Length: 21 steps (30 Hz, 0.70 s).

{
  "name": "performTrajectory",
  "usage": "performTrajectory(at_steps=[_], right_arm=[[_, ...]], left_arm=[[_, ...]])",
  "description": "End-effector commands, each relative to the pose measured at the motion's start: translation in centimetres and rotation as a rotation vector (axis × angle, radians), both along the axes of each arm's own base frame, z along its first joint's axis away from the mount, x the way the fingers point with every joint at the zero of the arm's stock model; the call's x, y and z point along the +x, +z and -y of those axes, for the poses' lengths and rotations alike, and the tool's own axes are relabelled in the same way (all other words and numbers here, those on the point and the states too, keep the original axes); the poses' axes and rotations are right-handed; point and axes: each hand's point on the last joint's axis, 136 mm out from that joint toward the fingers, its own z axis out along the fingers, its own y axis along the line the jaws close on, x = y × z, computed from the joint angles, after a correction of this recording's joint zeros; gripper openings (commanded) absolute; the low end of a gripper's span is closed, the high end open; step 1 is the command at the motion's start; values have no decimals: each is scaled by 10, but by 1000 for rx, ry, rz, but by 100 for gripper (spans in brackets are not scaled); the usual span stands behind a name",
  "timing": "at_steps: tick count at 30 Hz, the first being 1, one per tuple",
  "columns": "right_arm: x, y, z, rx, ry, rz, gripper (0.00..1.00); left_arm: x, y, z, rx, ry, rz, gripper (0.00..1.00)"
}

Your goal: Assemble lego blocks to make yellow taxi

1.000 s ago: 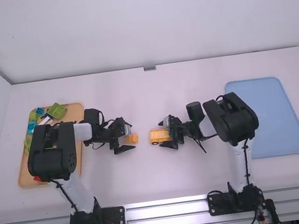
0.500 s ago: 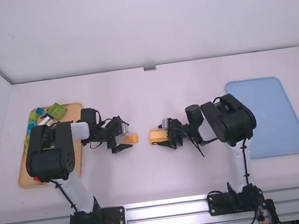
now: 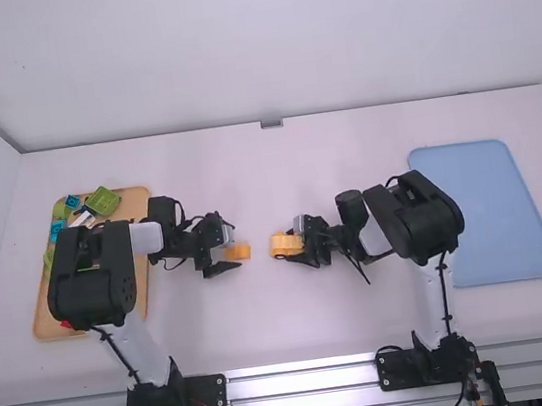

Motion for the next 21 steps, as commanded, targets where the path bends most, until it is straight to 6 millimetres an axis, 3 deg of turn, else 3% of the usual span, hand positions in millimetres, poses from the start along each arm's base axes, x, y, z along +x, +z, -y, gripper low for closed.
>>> performTrajectory(at_steps=[1, 7, 14, 17, 21], right_arm=[[-7, -3, 0, 10, 17, -22, 66], [-7, -3, 0, 10, 16, -22, 66], [-6, -2, 0, 10, 16, -22, 66], [-6, -2, 0, 12, 16, -17, 66], [-4, -1, -1, 14, 10, -30, 66]], left_arm=[[-4, -3, 3, -8, -13, -13, 93], [-5, -15, 6, -40, -13, -30, 94], [-2, -11, 8, -89, -32, 1, 92], [-1, -13, 9, -77, -20, -14, 78], [-1, -16, 7, -63, -14, -22, 67]])
